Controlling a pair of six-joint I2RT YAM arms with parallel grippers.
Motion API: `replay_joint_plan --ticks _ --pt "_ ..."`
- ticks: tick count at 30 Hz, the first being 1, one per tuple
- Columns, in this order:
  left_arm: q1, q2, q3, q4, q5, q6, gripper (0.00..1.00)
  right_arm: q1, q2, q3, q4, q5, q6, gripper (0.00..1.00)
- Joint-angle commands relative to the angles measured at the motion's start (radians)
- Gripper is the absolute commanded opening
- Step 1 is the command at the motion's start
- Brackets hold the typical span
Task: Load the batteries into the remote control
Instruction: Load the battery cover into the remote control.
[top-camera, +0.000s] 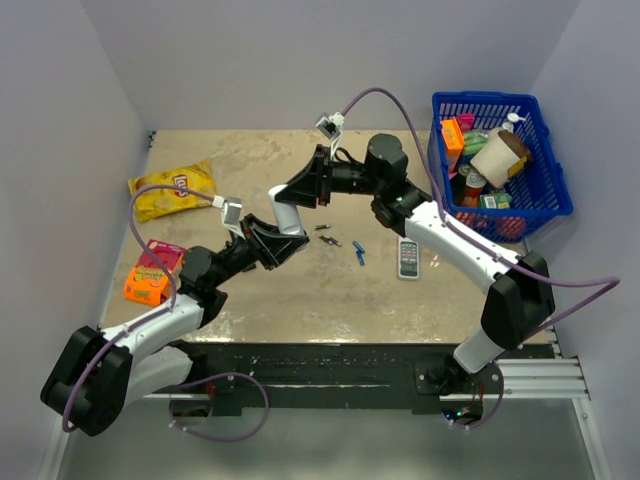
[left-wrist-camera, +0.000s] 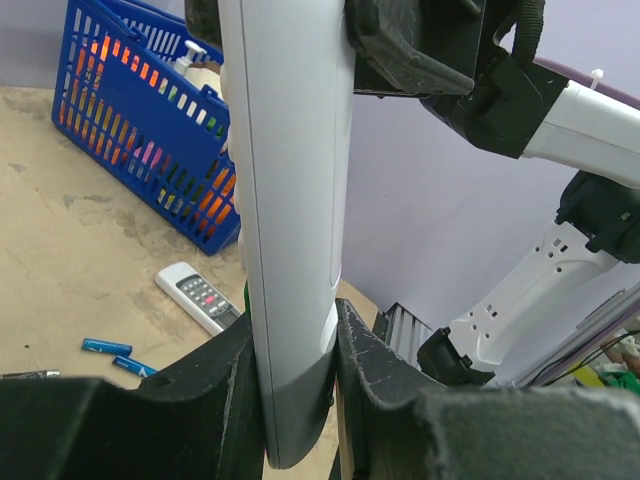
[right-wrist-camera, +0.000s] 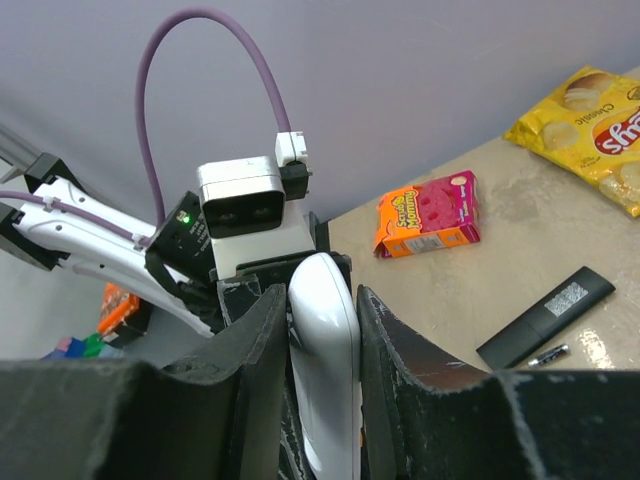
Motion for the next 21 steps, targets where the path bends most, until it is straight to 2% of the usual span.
replay_joint_plan --ticks 1,4,5,6,8,9,12,16,21 --pt "-0.006 -0.002 0.040 0.111 0.016 0.033 0.00 0.007 0.001 -0.020 0.057 -0.035 0.014 0.00" --pt "-0.006 0.001 0.040 0.115 0.023 0.033 0.00 0.007 -0.002 -0.013 0.055 -0.031 0.003 0.01" --pt "-0.006 0.001 0.043 0.115 0.024 0.033 0.00 0.007 -0.005 -0.008 0.045 -0.028 -0.003 0.11" --pt "-0.006 0.004 0.042 0.115 0.026 0.033 0.00 0.007 -0.008 0.000 0.035 -0.024 -0.018 0.36" --pt "-0.006 0.001 0.043 0.112 0.026 0.034 0.00 0.008 -0.022 0.006 0.011 -0.002 -0.027 0.52" --pt "-0.006 0.001 0.045 0.106 0.021 0.034 0.00 0.008 -0.029 0.023 -0.004 0.005 -0.049 0.65" --pt "-0.006 -0.004 0.047 0.078 0.010 0.045 0.00 0.008 -0.060 0.056 -0.086 0.072 -0.095 0.79" --pt "-0.006 -0.007 0.048 0.052 -0.002 0.052 0.00 0.008 -0.118 0.067 -0.175 0.226 -0.161 0.82" --pt "-0.006 -0.024 0.077 -0.093 -0.048 0.111 0.00 0.008 -0.196 0.040 -0.213 0.372 -0.199 0.85"
